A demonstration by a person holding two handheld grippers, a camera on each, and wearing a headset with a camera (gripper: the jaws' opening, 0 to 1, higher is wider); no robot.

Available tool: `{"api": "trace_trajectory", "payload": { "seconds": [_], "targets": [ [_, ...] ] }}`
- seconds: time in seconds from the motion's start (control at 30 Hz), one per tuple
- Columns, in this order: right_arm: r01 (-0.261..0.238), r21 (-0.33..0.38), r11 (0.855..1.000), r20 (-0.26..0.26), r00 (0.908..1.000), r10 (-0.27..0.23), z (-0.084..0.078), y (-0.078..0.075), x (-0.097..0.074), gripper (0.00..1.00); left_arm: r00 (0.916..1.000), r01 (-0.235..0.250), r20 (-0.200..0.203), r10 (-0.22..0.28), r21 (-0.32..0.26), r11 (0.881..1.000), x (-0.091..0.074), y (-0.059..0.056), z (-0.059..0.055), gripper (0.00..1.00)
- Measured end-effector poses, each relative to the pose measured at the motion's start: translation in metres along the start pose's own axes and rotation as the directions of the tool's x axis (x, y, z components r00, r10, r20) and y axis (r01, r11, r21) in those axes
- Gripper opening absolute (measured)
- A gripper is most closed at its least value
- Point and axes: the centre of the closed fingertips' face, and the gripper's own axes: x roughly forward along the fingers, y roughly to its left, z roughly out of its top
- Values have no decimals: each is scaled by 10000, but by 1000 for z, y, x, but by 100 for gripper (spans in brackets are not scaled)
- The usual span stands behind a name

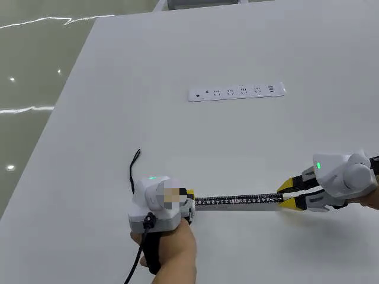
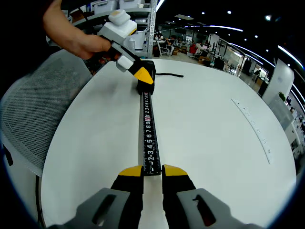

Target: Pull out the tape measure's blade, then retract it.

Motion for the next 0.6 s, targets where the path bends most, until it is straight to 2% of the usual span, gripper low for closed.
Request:
{"api": "trace_trajectory", "payload": {
  "seconds": [0.6],
  "targets": [
    [-65,2,10000,-10,10000,65,2,-1,6,14,10000,28,55,-28,14,10000,0,-1,0,59]
  ]
}}
